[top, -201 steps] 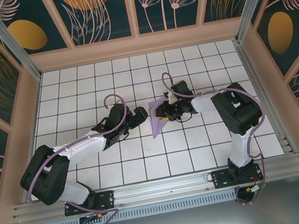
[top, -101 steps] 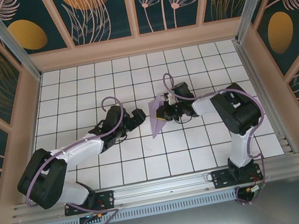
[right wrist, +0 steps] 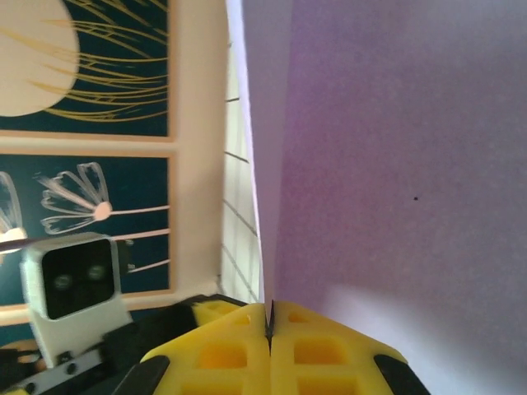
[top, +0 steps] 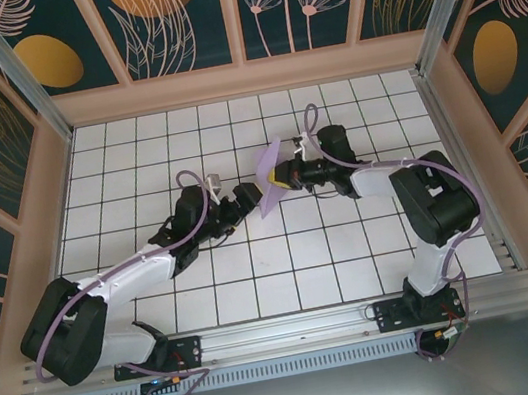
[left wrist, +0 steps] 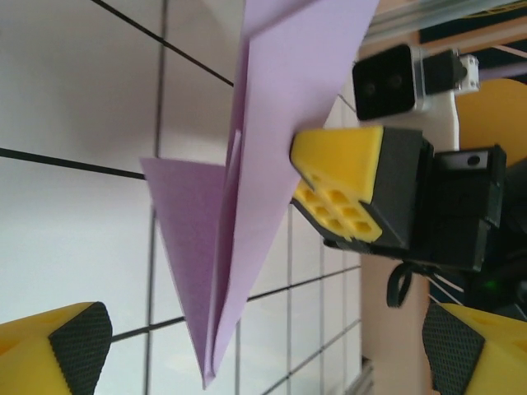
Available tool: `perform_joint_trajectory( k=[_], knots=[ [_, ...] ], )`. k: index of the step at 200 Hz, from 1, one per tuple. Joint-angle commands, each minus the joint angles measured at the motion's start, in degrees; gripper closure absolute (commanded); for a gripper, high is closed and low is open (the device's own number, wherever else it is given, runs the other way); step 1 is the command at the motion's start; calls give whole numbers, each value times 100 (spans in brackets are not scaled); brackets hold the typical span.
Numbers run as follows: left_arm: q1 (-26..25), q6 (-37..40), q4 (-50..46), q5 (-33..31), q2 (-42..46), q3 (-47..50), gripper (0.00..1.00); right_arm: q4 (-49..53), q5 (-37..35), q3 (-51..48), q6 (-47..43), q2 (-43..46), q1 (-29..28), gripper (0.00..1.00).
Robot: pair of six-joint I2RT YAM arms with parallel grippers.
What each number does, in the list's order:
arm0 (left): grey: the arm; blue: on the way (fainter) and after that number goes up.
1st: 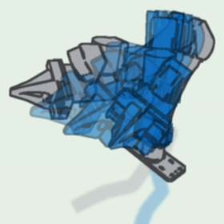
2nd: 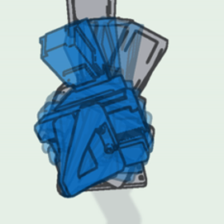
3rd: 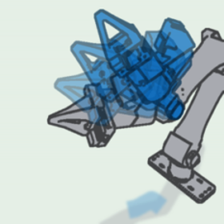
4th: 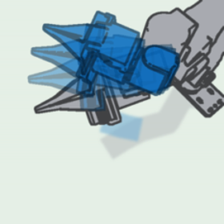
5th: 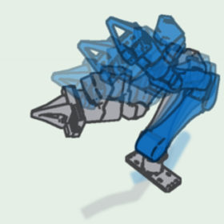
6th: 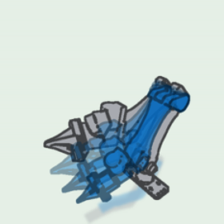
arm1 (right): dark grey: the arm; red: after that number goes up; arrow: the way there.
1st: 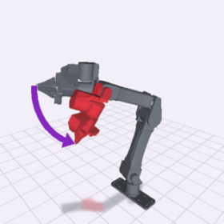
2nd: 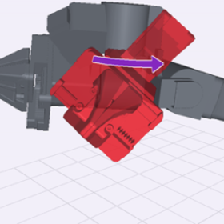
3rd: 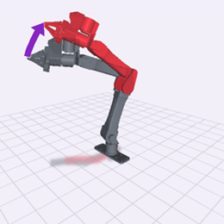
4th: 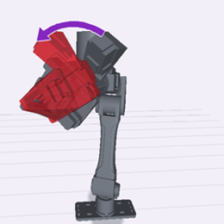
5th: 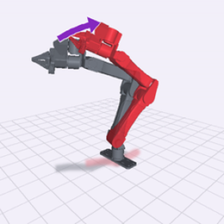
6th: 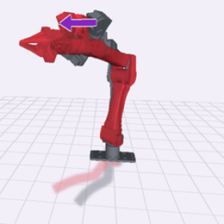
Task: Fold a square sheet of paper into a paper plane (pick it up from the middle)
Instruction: Pick up the paper from the center of the table, then turn over the paper at the center of the table.
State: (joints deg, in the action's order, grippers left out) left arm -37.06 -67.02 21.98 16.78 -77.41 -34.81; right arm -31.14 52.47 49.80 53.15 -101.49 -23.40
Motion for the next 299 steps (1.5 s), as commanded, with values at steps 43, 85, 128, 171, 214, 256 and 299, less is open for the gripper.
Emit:
perform_joint_trajectory(
  k=[43, 85, 128, 171, 214, 256, 299],
  knots=[
    [26, -634, 1281, 633, -190, 9, 1, -1394, 714, 122, 1166, 150, -99, 92],
    [25, -746, 1731, 560, -250, -17, 7, -1562, 778, 64, 1362, 130, -113, 92],
    [27, -529, 1411, 281, -200, -47, 38, -1518, 830, 40, 1361, 90, -112, 92],
    [32, -187, 877, 93, -174, -199, 68, -1325, 853, 54, 1226, 87, -104, 91],
    [28, 198, 323, -46, -216, -378, 97, -367, 695, 195, 619, 185, -75, 78],
    [28, 1494, -2009, -1037, -194, -1119, 99, 2589, -843, 756, -1351, 634, 153, 51],
    [32, 2642, -4809, -3077, -494, -2338, 100, 3785, -2319, 910, -2113, 1021, 184, 42]
  ],
)
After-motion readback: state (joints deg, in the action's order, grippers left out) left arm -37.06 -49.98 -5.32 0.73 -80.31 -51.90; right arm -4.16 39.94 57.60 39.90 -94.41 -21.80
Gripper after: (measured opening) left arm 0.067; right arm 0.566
